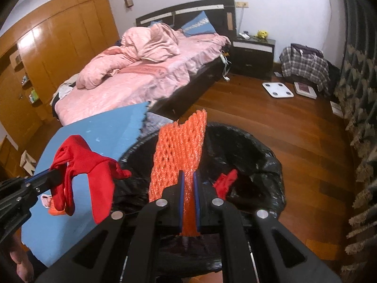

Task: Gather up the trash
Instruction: 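Carry the red glove and orange mesh over the black bin and release both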

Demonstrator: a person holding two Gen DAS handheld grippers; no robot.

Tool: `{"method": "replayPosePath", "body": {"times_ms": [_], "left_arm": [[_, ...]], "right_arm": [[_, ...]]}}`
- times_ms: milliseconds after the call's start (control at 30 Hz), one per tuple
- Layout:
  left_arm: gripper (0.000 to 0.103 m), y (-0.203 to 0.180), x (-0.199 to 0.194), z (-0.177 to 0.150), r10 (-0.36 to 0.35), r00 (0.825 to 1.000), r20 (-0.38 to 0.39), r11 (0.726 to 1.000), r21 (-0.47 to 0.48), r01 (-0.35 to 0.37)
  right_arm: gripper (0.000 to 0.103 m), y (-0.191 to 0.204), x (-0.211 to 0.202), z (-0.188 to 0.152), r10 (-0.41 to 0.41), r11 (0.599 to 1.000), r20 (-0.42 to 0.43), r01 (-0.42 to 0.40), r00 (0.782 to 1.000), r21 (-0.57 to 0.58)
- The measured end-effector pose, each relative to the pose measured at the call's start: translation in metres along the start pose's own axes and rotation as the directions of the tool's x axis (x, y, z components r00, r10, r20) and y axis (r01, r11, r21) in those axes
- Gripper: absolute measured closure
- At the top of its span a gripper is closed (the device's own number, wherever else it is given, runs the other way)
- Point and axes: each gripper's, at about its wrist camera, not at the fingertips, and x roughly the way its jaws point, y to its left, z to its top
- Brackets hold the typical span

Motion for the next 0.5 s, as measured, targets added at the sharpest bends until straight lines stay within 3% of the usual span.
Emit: {"method": "replayPosePath", "body": {"times_ms": [333, 400, 433, 467, 500], "left_arm": [[0.096, -0.024, 0.058, 0.002, -0.026, 0.998, -0.065, 0.999, 0.028, 0.028], [0.083, -0.023, 0.072, -0.002, -0.03, 0.995, -0.098, 0.999, 0.033, 0.033], [0.067, -0.022, 0.078, -0.005, -0.019, 0.994, -0.111, 0.999, 0.033, 0.023], [0.062, -0.02, 0.082, -0.008, -0.013, 0.993, -0.117, 0.999, 0.032, 0.017], [0.062, -0.016, 0.084, -0.01, -0.013, 0.992, -0.124, 0.999, 0.029, 0.016]], "right_arm": [[0.095, -0.04, 0.039, -0.003, -0.031, 0.999, -0.053, 0.033, 0.998, 0.036], [0.088, -0.042, 0.048, -0.005, -0.036, 0.998, -0.084, 0.04, 0.996, 0.039], [0.075, -0.045, 0.054, -0.008, -0.034, 0.998, -0.104, 0.039, 0.994, 0.052], [0.067, -0.047, 0.057, -0.01, -0.034, 0.998, -0.113, 0.041, 0.993, 0.055], [0.067, -0.048, 0.058, -0.013, -0.039, 0.997, -0.115, 0.045, 0.993, 0.057]]}}
